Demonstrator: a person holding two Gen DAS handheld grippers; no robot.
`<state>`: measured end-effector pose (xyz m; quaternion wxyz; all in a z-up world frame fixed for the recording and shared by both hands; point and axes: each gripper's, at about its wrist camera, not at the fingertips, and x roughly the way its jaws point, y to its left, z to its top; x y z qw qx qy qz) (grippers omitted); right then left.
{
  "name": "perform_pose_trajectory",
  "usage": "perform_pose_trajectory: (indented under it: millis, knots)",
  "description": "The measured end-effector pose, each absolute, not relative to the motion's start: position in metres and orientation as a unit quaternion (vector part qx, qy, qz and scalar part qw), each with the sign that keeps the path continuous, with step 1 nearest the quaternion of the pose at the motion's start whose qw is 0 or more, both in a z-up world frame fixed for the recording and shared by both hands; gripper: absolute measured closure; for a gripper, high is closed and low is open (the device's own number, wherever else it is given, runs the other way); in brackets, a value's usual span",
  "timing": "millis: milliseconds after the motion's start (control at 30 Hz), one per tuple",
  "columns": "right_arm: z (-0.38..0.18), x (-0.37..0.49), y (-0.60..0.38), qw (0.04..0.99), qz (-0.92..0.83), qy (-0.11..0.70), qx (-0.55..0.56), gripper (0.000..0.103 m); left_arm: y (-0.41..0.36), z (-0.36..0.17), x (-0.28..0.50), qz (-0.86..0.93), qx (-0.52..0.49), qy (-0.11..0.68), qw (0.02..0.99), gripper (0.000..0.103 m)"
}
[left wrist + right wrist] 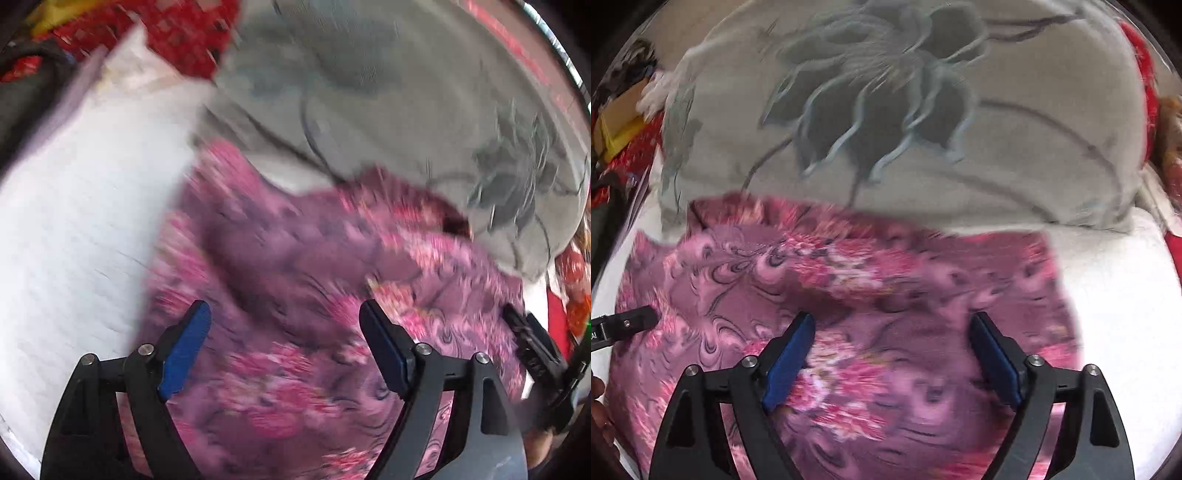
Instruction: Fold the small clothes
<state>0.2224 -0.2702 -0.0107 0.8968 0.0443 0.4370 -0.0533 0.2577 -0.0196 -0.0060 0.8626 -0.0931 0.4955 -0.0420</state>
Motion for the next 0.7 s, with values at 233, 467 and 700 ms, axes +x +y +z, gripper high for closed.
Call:
perform_pose_trajectory:
  millis: [233, 467, 700]
  knots:
    - [-0.036, 0.208, -0.331, 0.866, -0.11, 0.477, 0.108, 0.005, -0.014, -0.035, 0.251, 0.002, -0.013, 0.509, 0.861, 0.015]
    - [0.002, 0.159, -0.334, 0.898, -0.099, 0.406, 0.135, 0.007, -0.02, -0.015, 0.199, -0.009, -0.014, 0.493, 0.87, 0.015]
    - [-0.035, 0.125, -0.332, 0.879, -0.083, 0.455, 0.112, 0.006, -0.017, -0.039, 0.194, -0.002, -0.051, 0.519, 0.853, 0.015]
